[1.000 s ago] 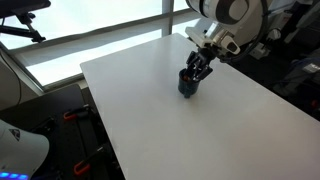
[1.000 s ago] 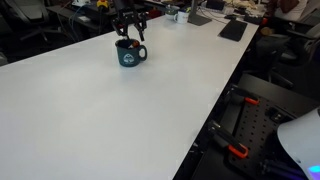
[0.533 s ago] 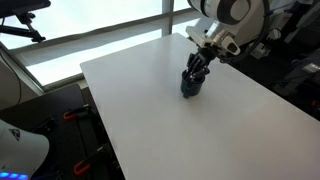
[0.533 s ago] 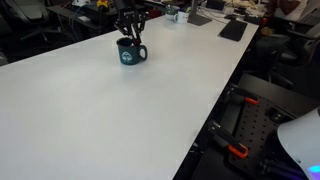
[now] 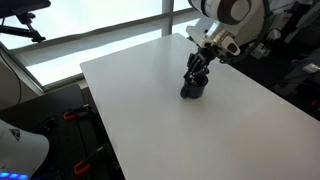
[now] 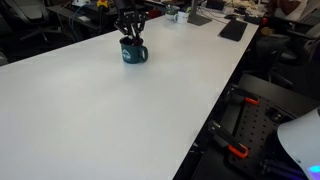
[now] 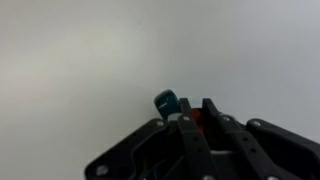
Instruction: Remove the marker from the cup and put it on the table
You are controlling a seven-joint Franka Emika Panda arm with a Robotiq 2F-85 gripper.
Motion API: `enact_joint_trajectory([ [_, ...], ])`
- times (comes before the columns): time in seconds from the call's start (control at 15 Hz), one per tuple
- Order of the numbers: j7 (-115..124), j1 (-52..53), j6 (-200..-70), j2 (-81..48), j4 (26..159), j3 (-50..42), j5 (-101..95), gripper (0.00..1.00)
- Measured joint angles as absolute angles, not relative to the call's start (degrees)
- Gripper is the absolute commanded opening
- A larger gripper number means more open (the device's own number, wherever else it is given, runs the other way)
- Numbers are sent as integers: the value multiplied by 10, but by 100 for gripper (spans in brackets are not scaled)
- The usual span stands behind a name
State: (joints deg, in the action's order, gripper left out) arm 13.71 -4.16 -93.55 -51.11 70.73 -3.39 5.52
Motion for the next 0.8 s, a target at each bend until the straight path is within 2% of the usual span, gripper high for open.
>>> enact_joint_trajectory([
  [0.8, 137, -39, -962, -451, 722, -35, 55, 4],
])
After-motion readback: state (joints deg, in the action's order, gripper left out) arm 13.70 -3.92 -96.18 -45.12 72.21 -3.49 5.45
